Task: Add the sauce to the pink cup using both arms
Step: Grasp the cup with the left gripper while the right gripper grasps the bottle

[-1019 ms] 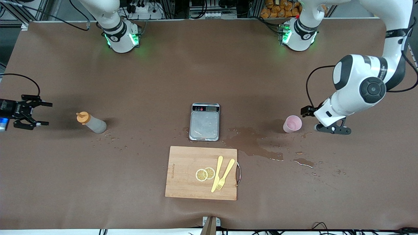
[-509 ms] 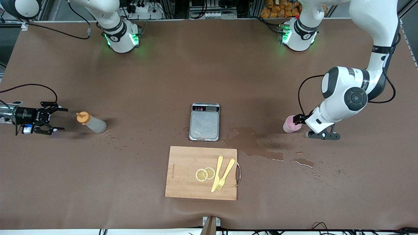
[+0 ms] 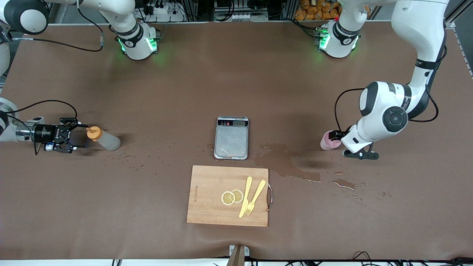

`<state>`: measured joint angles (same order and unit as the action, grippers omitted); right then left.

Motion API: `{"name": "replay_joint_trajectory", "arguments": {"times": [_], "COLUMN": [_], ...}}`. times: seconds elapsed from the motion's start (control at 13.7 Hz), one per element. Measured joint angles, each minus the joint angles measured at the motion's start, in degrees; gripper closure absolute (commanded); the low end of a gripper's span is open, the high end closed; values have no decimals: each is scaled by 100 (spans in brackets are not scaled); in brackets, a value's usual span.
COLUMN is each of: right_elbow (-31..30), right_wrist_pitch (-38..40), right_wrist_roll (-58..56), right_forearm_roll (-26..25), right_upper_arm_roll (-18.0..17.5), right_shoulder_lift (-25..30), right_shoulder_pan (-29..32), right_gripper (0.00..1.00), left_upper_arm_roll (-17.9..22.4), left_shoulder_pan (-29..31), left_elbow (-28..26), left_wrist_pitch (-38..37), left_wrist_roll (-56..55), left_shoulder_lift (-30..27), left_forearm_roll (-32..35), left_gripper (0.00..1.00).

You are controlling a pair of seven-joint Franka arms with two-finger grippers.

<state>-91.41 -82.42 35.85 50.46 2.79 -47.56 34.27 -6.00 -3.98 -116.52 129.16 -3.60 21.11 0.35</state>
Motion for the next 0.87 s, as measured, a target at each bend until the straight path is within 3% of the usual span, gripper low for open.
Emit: {"name": "replay_joint_trajectory", "arguments": {"times": [0.07,0.22,0.29,0.87], "right_elbow": [0,0,0,-76], "right_wrist_pitch": [0,5,6,-193], "right_wrist_roll": [-5,-8,-14,-86], "right_forearm_roll": [9,11,11,27], "right_upper_arm_roll": [-6,-15,-25,-125], "right_shoulder_lift": [-27,-59,-85,-238], "right_shoulder_pan": [0,0,0,-232], "right_gripper": [0,0,0,0], "left_upper_arm_roll": [0,0,0,-1], "left_shoulder_pan": [0,-4,-7,-9], "left_elbow": [0,2,3,55], "left_wrist_pitch": [2,49,81,145], "left_wrist_roll": [0,0,-2,-40], "left_shoulder_lift": [67,180,206,240], "left_forearm_roll": [0,0,0,0], "left_gripper": [5,74,99,100]}}
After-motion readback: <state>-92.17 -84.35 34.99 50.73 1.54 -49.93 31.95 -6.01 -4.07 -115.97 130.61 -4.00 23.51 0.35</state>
